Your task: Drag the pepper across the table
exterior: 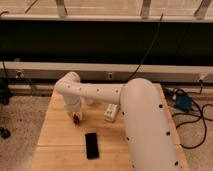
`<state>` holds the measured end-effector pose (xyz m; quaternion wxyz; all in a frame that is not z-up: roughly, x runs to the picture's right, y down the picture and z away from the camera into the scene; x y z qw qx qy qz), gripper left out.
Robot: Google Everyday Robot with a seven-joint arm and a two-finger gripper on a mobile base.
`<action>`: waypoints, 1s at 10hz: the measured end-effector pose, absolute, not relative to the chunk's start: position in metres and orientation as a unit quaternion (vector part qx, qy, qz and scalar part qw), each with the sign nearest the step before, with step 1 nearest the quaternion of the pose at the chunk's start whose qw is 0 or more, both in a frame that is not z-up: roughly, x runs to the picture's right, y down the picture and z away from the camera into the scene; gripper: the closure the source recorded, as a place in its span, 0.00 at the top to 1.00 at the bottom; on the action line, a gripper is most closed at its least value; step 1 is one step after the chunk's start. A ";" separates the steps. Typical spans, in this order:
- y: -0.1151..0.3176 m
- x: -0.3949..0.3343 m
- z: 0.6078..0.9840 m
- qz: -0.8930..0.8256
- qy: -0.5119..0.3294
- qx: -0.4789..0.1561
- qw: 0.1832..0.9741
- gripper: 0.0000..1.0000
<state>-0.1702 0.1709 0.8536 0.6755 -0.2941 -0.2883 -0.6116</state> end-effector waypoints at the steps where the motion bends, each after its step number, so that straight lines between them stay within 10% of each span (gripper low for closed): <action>1: 0.172 -0.169 0.853 -0.611 -0.288 -0.294 0.676 0.00; 10: 0.175 -0.163 0.851 -0.609 -0.287 -0.294 0.679 0.00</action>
